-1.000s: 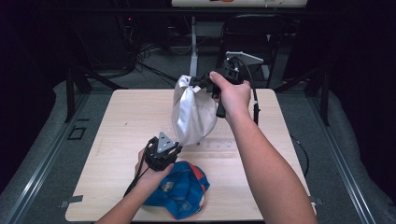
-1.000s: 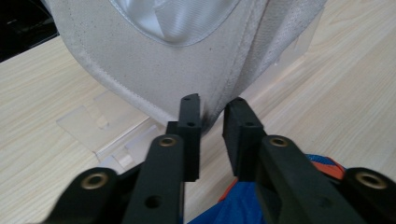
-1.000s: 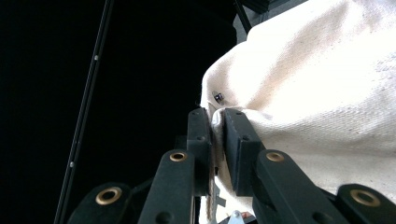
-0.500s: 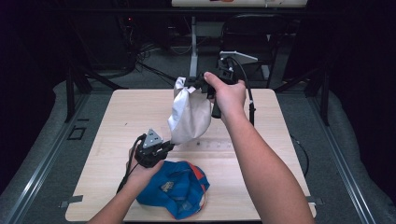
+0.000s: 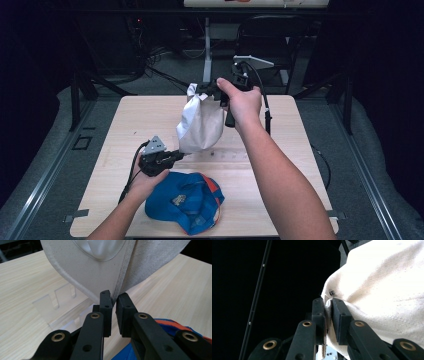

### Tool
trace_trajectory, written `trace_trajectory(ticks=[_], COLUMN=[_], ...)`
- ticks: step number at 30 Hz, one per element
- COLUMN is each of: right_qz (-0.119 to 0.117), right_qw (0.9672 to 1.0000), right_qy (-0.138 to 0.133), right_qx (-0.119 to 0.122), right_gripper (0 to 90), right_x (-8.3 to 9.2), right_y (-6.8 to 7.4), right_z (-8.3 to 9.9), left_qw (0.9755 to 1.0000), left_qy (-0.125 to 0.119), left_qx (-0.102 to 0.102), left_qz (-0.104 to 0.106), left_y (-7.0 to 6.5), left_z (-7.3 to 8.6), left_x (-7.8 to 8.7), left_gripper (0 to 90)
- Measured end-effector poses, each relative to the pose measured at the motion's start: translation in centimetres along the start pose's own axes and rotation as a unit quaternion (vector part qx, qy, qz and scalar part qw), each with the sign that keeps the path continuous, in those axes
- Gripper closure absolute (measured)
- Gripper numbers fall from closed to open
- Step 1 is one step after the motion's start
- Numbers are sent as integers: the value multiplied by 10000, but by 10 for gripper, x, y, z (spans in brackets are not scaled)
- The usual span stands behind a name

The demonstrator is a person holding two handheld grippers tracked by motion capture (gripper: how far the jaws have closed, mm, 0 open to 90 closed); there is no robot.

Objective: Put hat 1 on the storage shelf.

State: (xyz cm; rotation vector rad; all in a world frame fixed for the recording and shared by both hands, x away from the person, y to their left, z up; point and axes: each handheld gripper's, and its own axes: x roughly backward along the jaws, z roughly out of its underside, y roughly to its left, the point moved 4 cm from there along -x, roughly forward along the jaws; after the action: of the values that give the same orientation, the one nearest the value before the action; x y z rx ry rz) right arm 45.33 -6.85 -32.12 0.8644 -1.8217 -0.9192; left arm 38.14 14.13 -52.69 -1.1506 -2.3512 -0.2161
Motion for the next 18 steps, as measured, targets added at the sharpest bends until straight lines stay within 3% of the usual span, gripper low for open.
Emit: trace_trajectory(ticks=[5,13,18], right_qz=[47,-41,-54], right_qw=[10000,9999,9996], right_qy=[39,150,262], right_qx=[15,46,73], right_gripper=[809,808,805], right_x=[-4,-15,-23], right_y=[-1,0,-2], right_z=[1,5,8], left_qw=[9997,9996,9978], left_qy=[33,73,-42], left_qx=[190,226,545], left_qz=[137,-167,-387], left_y=[5,1,-2], left_z=[4,11,20], left_x=[-1,2,2], left_gripper=[834,846,848])
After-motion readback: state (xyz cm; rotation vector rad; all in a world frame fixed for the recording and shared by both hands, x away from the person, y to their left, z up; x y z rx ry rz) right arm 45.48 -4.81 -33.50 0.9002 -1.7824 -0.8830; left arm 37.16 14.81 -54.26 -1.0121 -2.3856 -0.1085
